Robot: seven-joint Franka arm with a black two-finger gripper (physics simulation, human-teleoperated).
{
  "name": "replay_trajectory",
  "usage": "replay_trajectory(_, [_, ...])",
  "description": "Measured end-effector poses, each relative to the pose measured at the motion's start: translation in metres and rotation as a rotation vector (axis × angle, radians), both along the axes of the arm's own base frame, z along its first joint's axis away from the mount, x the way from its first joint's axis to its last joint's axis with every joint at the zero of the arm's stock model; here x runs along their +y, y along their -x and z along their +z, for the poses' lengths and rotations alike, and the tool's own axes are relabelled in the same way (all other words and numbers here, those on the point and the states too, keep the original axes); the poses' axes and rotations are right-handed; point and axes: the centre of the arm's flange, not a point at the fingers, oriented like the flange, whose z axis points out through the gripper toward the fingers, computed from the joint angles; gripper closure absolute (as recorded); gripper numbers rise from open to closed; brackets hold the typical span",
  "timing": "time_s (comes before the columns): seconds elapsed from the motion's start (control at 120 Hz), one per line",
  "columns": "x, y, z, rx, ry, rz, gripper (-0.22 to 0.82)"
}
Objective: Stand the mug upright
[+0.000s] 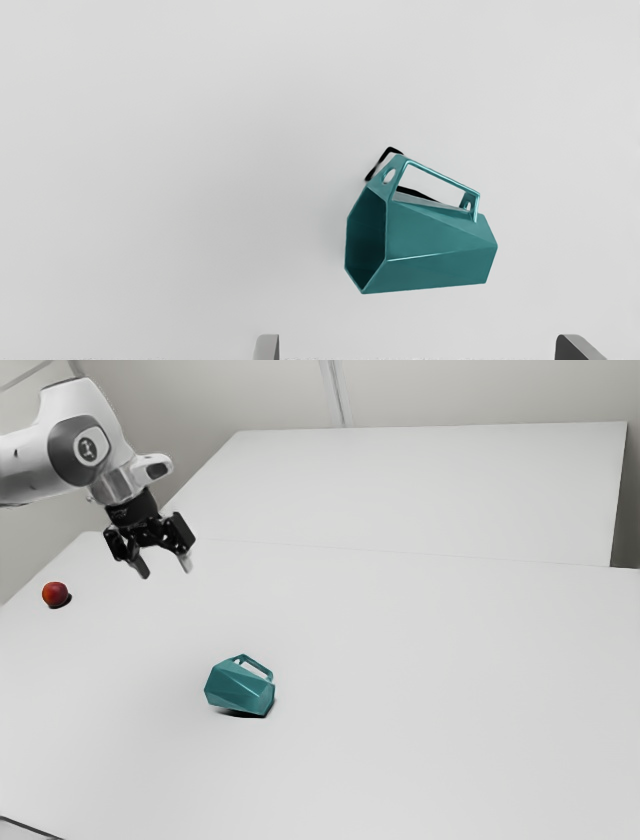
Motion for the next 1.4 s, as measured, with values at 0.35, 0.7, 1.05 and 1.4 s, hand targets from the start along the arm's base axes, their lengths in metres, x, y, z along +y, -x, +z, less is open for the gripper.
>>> replay_trajectory(0.35, [0.038,-0.014,-0.128,0.166,0.347,0.251,0.0])
replay_trajectory(0.7, [0.036,-0.004,-0.206,0.285,0.495,0.371,0.0])
replay_trajectory(1.05, [0.022,0.0,-0.239,0.33,0.586,0.434,0.0])
replay_trajectory(1.4, [0.004,-0.005,-0.245,0.342,0.614,0.43,0.51])
